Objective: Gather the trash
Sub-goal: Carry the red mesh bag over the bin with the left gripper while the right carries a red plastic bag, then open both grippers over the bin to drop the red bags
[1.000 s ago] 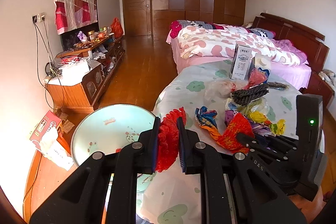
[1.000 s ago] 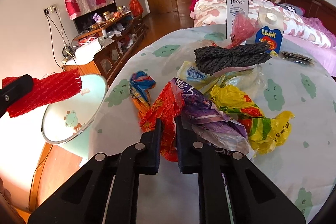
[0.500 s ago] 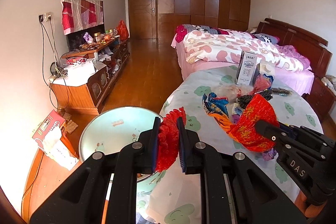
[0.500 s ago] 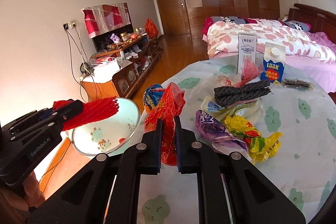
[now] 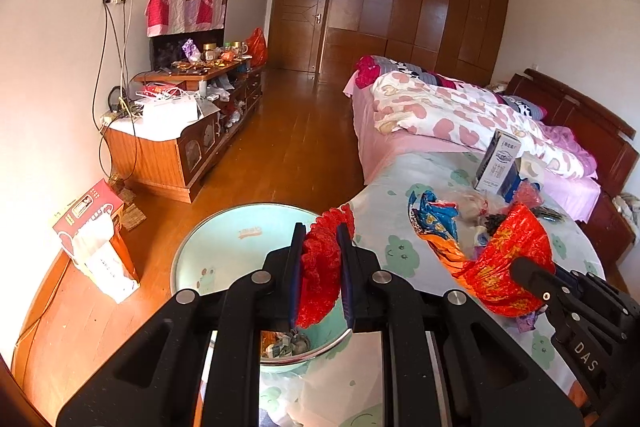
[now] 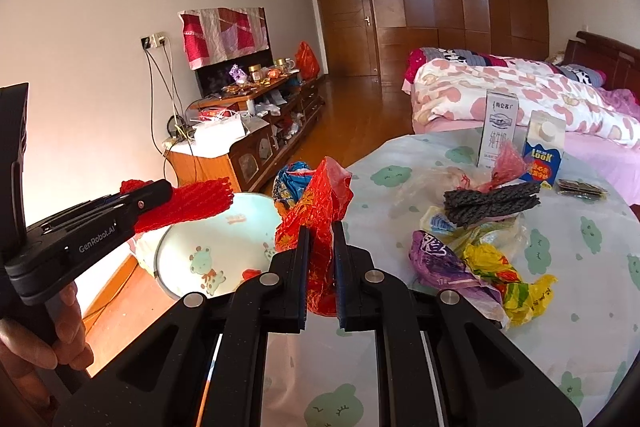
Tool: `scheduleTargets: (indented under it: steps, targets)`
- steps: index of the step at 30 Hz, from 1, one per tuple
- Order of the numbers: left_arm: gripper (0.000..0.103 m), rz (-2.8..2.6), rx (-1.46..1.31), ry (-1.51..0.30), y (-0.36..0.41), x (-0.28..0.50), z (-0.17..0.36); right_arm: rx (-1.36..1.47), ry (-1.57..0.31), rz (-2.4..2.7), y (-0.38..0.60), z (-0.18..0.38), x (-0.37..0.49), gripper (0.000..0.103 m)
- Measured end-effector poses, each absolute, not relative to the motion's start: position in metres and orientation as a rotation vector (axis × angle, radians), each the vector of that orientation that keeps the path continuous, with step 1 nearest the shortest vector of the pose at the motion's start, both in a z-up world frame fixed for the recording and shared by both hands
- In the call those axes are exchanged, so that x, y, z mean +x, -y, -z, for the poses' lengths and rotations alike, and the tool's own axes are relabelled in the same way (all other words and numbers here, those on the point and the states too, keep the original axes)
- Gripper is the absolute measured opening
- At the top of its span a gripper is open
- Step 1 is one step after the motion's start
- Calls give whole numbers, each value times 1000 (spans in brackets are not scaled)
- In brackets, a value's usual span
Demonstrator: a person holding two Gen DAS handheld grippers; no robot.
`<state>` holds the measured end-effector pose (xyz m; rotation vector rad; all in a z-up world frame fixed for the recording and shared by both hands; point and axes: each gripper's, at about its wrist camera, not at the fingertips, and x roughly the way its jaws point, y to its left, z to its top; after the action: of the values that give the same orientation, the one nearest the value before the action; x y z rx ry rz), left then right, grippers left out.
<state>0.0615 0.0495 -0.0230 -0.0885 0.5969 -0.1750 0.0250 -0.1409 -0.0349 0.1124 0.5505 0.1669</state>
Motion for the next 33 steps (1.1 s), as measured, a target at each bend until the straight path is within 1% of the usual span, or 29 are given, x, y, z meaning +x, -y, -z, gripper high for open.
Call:
scheduleTargets:
  steps: [5,11,25,33]
  targets:
    - [15,124,-120,-621,-66,75,29,93,-563,-188,126,38,37,12]
    - [15,16,-79,-645,-76,87,43,51,-590,-213,100,50,56,12]
    - [16,-84,-56,-735,-95,109,78,-49,-696,-236,45,91,104,12]
    - [16,-113,-37,-761,-97,116,91,-62,-759,-241,35,112,123,12]
